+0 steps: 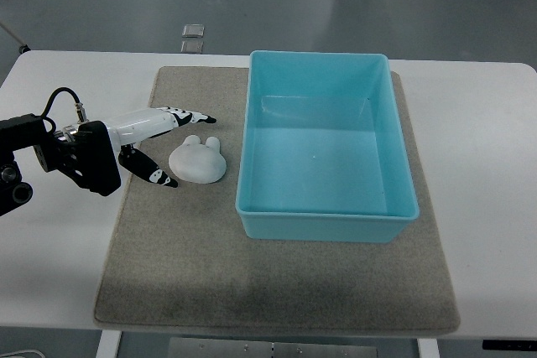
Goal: Place white toy into blue box with left hand
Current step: 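Lower the left hand beside the white bunny toy, then close the left hand fingers around the white bunny toy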
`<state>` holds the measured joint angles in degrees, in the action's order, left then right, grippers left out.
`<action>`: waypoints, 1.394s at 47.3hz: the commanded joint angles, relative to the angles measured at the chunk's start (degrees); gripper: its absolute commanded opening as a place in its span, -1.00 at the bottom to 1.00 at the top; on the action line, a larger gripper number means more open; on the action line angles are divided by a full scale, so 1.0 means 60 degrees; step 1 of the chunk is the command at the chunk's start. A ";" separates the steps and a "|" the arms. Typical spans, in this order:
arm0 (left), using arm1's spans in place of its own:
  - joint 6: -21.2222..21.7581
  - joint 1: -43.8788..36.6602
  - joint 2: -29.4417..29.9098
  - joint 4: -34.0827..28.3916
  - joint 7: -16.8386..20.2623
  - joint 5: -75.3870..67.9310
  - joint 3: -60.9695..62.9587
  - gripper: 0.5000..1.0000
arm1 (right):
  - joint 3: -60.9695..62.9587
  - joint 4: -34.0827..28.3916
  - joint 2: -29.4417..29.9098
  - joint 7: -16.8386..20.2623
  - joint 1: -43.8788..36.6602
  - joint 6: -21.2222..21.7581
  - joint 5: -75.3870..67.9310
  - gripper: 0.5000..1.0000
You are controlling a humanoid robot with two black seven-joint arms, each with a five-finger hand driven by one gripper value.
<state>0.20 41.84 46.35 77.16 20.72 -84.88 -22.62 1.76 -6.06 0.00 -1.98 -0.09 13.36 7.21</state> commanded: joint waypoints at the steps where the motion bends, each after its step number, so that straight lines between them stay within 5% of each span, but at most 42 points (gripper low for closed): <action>1: -0.0004 0.0000 -0.0136 -0.0013 -0.0011 -0.0004 0.0034 0.93 | -0.0001 0.0000 0.0000 -0.0007 0.0000 0.0000 0.0000 0.74; 11: -0.0004 0.0059 -0.0341 -0.0057 -0.0011 -0.0033 0.0225 0.87 | -0.0001 0.0000 0.0000 -0.0007 0.0000 0.0000 0.0000 0.74; 24: 0.0040 0.0059 -0.0415 -0.0101 -0.0026 -0.0722 0.0225 0.37 | -0.0001 0.0000 0.0000 -0.0007 0.0000 0.0000 0.0000 0.74; 32: 0.0040 0.0073 -0.0415 -0.0130 -0.0055 -0.0765 0.0225 -0.15 | -0.0001 0.0000 0.0000 0.0008 0.0000 0.0000 0.0000 0.74; 36: 0.0040 0.0088 -0.0415 -0.0203 -0.0040 -0.0853 0.0225 -0.62 | -0.0001 0.0000 0.0000 -0.0007 0.0000 0.0000 0.0000 0.74; 41: 0.0040 0.0103 -0.0415 -0.0276 -0.0040 -0.0971 0.0225 -0.82 | -0.0001 0.0000 0.0000 -0.0007 0.0000 0.0000 0.0000 0.74; 48: 0.0055 0.0176 -0.0415 -0.0291 -0.0041 -0.0971 0.0210 -1.00 | -0.0001 0.0000 0.0000 -0.0007 0.0000 0.0000 0.0000 0.75; 66: 0.0055 0.0556 -0.0298 -0.0584 -0.0055 -0.0971 0.0210 -1.00 | -0.0001 0.0000 0.0000 0.0008 0.0000 0.0000 0.0000 0.74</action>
<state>0.54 44.66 44.37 74.12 20.47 -90.71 -21.37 1.76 -6.06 0.00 -1.99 -0.09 13.36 7.21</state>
